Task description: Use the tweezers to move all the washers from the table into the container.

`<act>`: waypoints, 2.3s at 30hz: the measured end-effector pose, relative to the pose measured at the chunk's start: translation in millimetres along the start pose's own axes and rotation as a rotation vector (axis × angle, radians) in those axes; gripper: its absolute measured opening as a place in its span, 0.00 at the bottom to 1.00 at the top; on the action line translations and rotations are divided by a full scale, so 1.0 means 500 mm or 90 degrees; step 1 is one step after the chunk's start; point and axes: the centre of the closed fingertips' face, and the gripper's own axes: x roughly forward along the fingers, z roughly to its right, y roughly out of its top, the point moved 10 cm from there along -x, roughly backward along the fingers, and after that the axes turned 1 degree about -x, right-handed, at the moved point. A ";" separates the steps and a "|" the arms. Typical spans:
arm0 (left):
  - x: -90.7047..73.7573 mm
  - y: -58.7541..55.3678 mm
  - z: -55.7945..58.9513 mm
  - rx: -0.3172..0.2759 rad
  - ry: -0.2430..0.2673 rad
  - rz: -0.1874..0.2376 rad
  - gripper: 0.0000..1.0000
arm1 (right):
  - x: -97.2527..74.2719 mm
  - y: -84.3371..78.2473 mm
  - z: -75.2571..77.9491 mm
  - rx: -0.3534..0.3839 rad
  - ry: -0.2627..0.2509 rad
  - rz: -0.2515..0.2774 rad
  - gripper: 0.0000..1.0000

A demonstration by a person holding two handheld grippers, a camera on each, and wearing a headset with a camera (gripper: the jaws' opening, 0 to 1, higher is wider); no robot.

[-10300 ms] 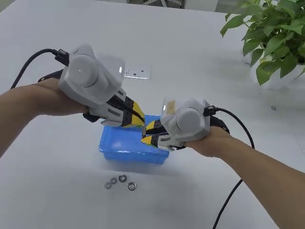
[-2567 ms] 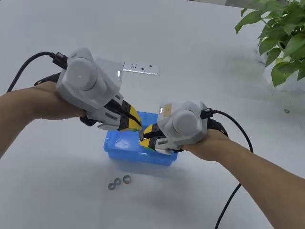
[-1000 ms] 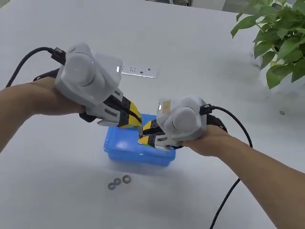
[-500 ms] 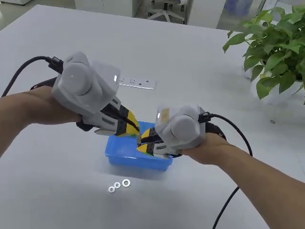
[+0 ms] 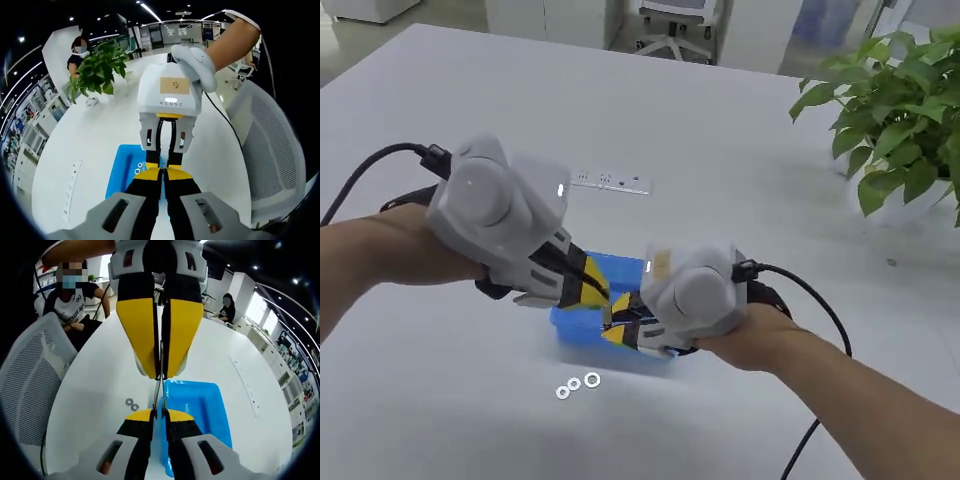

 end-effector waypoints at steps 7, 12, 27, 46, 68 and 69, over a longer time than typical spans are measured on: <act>0.006 -0.011 0.021 -0.009 -0.007 -0.004 0.06 | 0.013 -0.004 -0.021 0.000 0.014 -0.001 0.11; 0.011 -0.020 0.029 -0.013 -0.010 -0.006 0.06 | 0.023 -0.009 -0.032 0.005 0.020 0.002 0.11; 0.028 -0.051 0.050 -0.037 -0.025 -0.013 0.06 | 0.053 -0.026 -0.058 0.013 0.041 0.001 0.11; 0.043 -0.075 0.054 -0.057 -0.036 -0.022 0.06 | 0.078 -0.043 -0.067 0.025 0.056 -0.001 0.11; 0.050 -0.083 0.048 -0.069 -0.037 -0.017 0.06 | 0.084 -0.050 -0.066 0.042 0.062 0.001 0.10; 0.049 -0.083 0.048 -0.069 -0.037 -0.018 0.06 | 0.084 -0.050 -0.066 0.043 0.062 0.001 0.10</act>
